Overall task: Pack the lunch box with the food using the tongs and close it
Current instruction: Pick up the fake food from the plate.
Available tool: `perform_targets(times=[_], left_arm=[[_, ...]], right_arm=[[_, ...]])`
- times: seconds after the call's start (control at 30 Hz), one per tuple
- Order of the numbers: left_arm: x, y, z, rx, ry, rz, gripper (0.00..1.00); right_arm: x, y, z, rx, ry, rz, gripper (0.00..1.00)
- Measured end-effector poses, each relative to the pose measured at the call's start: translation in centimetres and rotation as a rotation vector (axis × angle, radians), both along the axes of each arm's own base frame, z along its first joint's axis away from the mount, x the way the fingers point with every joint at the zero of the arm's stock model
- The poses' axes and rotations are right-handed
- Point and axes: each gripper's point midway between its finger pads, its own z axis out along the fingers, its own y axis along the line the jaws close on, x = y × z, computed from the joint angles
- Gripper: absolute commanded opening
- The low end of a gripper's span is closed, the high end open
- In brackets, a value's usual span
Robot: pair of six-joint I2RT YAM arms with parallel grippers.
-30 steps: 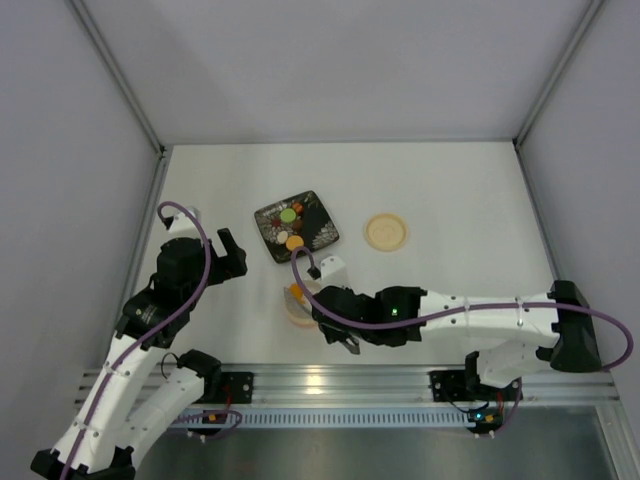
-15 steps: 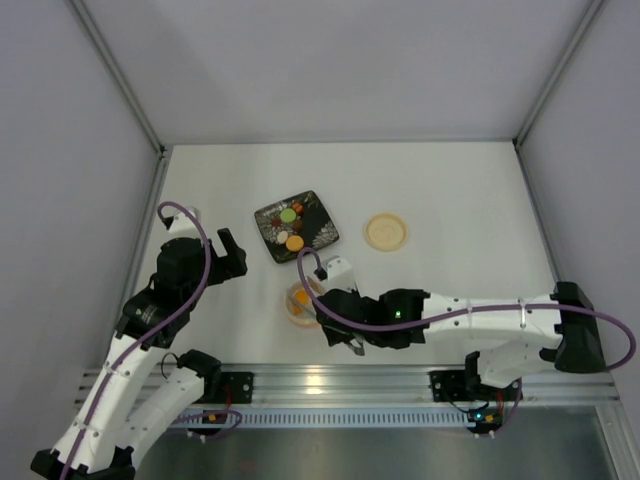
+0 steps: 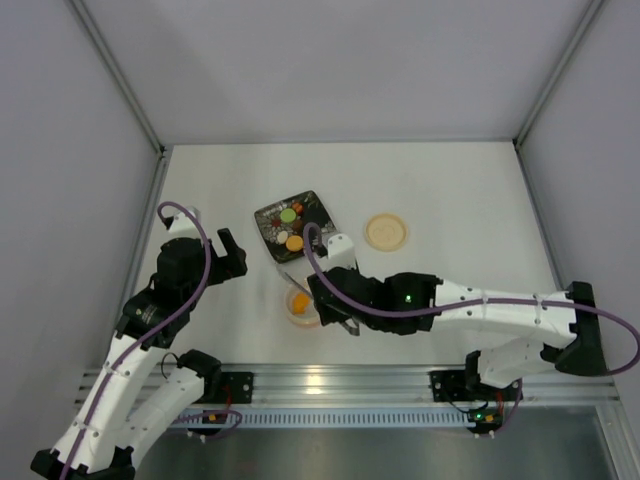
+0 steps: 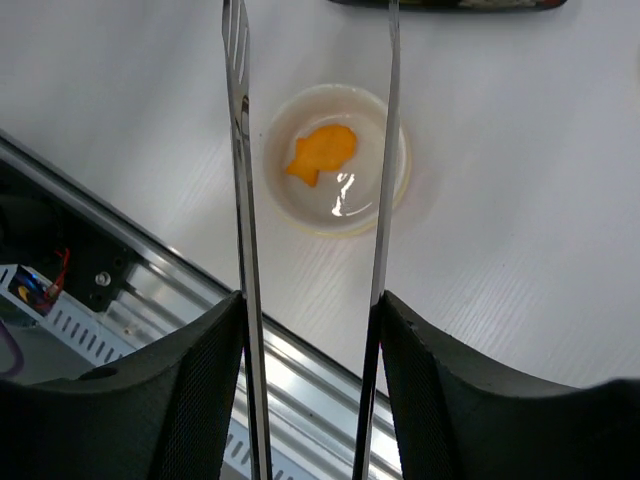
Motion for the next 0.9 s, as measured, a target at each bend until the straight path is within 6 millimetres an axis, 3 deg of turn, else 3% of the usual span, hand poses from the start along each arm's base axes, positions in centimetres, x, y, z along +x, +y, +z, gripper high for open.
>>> perform_targets(times=[0.13, 0.23, 0.6, 0.9], left_arm=[[0.0, 0.0, 0.0, 0.000, 0.000, 0.000, 0.99], [0.0, 0.0, 0.0, 0.000, 0.000, 0.000, 0.99], [0.0, 0.0, 0.0, 0.004, 0.001, 0.000, 0.99], [0.0, 0.0, 0.0, 0.008, -0.001, 0.005, 0.99]], right_arm=[[3.6, 0.5, 1.9, 0.024, -0.029, -0.045, 0.52], [6.8, 0.2, 1.8, 0.001, -0.031, -0.095, 0.51], [16.1, 2.9, -1.9, -0.095, 0.024, -0.155, 0.41], [20.0, 4.0, -4.9, -0.147, 0.056, -0.166, 0.40]])
